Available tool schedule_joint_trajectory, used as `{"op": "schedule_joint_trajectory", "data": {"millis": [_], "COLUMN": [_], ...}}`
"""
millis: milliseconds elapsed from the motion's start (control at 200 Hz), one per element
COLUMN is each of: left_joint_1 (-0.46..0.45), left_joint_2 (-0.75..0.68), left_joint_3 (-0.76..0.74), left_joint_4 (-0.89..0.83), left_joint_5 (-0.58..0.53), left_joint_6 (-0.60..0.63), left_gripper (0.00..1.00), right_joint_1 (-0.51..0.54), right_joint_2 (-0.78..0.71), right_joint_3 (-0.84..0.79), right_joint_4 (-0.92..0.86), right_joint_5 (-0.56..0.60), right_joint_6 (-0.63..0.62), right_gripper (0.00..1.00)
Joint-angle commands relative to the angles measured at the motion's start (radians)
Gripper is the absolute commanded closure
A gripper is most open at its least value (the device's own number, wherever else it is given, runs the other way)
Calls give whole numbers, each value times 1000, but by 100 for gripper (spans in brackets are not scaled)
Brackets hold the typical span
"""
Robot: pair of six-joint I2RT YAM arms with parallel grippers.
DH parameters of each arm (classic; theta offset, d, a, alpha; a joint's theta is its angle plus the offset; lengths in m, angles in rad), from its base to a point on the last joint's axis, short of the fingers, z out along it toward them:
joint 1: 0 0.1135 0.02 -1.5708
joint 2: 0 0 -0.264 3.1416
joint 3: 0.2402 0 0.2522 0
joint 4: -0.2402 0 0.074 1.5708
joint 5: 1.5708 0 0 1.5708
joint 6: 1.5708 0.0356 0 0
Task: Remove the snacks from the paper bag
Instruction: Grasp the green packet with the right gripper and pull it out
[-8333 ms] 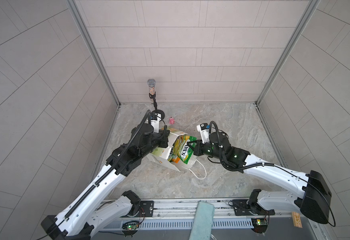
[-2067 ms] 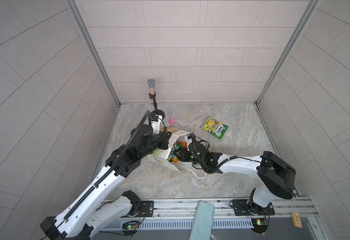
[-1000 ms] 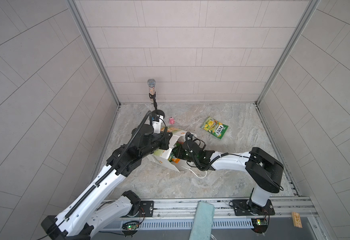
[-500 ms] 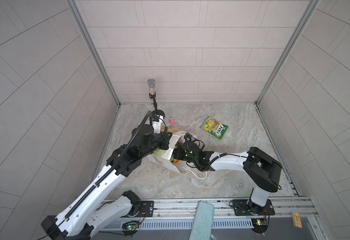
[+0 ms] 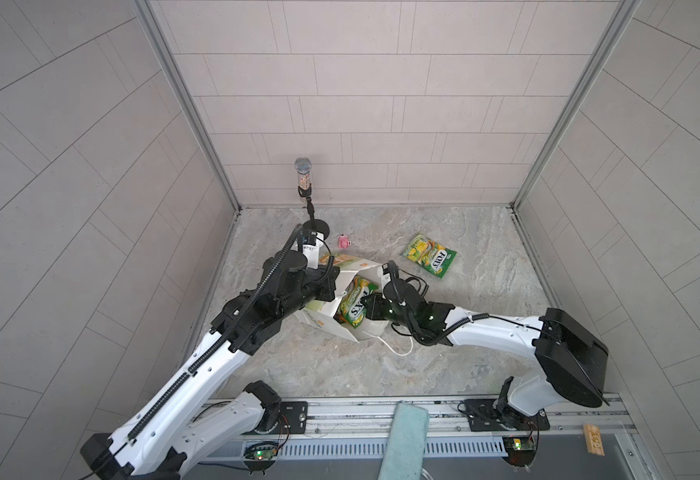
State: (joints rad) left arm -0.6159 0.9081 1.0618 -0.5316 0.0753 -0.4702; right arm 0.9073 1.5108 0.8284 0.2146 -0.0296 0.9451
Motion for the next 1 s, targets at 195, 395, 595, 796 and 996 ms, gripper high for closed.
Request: {"op": "schedule_joint_trajectory", "data": {"millis": [195,395,595,796,996], "left_joint_1": [-2,-2,-2,-2,-3], "left_joint_2": [-19,-12,-11,3,16], "left_joint_3": [17,11,5,6,8], "left_joint_4": [-1,9,25,27,27], "left_joint_5": [-23,-14,-13,-19,-25], "left_joint_6": [10,-4,-20,-41,-53], "left_gripper": [100,100,100,100,100], "right_joint_1": [-67,-71,-71,-71,-71], "right_joint_2": [-141,-230,-319,-404,-501], "right_joint_3": [-40,-19,1,44,88], "right_joint_4": [-68,-144,-200,-269,-376], "right_joint_5": [-94,-167,-222,-306,-314], "right_joint_6": [-101,-173,-232,-298,-377], "right_gripper": [100,100,100,100,100]}}
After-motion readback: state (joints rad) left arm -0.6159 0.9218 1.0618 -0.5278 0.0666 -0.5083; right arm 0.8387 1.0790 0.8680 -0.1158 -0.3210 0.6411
